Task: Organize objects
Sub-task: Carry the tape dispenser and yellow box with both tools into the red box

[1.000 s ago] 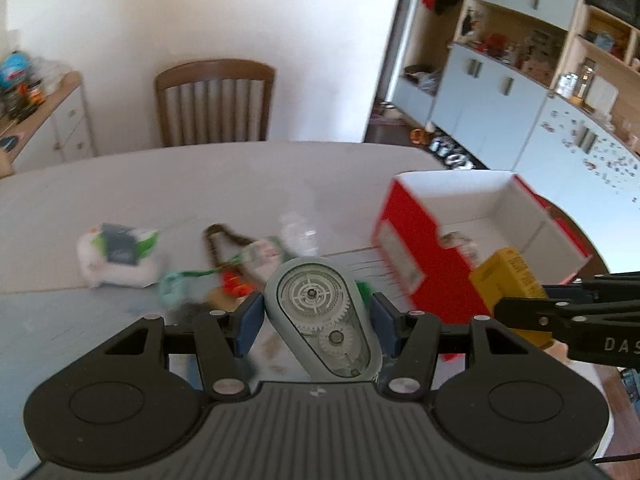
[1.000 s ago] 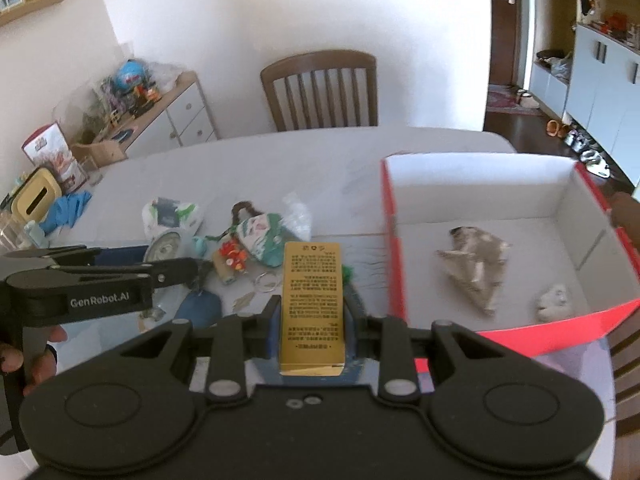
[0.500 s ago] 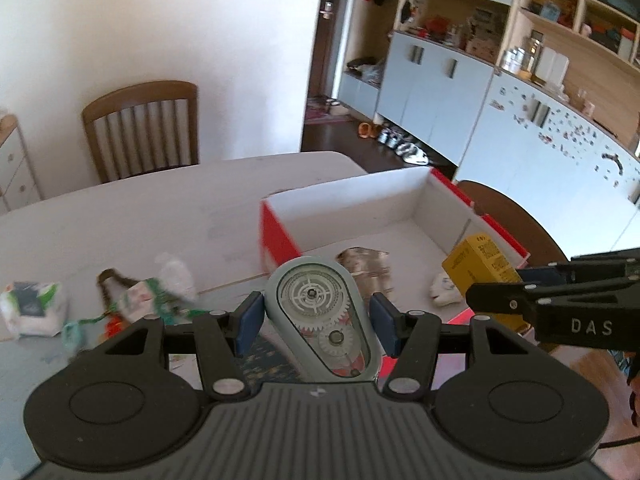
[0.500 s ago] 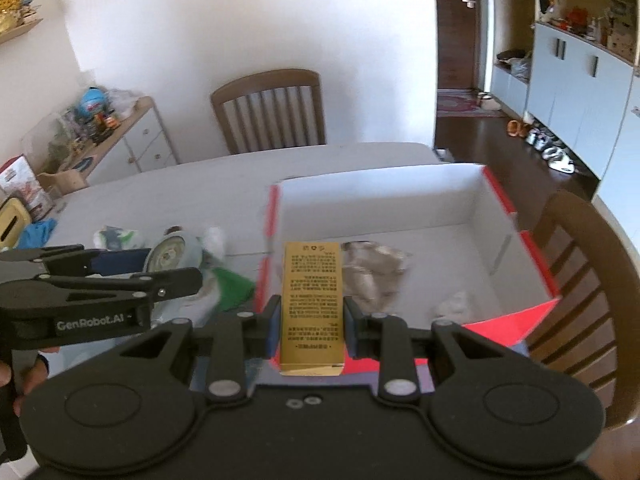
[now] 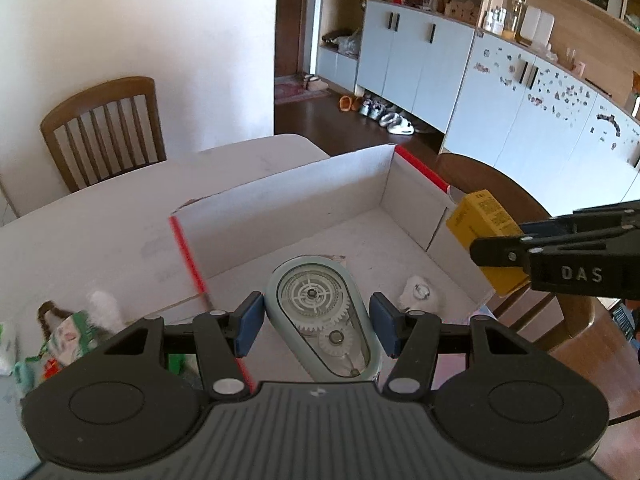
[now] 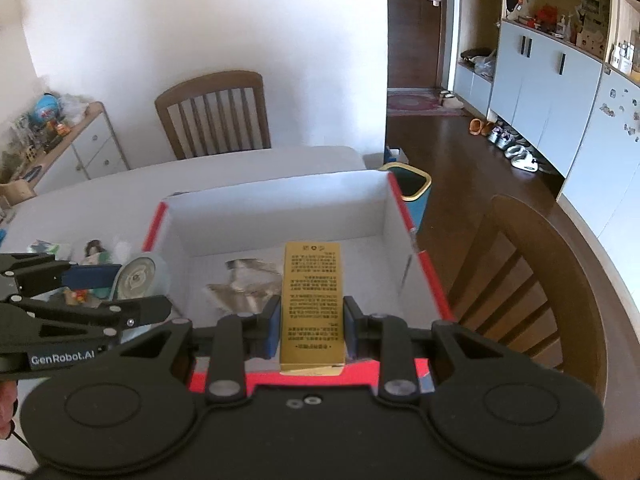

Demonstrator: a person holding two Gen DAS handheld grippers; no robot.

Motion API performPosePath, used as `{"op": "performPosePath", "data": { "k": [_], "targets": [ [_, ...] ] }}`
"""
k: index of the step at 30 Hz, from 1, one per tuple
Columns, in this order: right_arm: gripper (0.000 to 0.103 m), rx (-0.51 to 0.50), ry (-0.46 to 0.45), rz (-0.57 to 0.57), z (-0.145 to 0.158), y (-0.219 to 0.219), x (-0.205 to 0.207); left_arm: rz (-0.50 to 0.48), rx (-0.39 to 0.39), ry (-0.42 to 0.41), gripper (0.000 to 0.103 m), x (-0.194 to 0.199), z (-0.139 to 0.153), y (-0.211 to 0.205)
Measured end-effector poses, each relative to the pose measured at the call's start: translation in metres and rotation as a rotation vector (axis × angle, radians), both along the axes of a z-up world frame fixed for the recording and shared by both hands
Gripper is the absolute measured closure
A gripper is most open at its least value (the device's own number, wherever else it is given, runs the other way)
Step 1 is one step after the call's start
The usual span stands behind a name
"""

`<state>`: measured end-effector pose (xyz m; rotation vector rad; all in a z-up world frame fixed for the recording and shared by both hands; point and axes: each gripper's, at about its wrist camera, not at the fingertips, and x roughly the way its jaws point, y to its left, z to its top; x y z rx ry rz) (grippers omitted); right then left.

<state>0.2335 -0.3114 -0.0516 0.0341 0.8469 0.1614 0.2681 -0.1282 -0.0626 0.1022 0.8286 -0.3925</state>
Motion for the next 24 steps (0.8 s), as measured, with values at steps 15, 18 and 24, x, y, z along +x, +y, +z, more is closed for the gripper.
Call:
{"op": "performPosePath", "data": {
  "k": [15,18,24],
  "targets": [
    [0.074,0.002,0.114,0.041,-0.047,-0.011,0.085,-0.040,0.054,0.121,0.045,0.056,-0.046,-0.058],
    [0.074,-0.022,0.140,0.061,-0.056,-0.003,0.097,-0.027,0.066,0.160,0.045,0.065,-0.057,-0.062],
    [0.074,-0.048,0.209,0.087,-0.073,0.009,0.118,-0.027,0.105,0.211,0.045,0.076,-0.072,-0.067]
  ]
}}
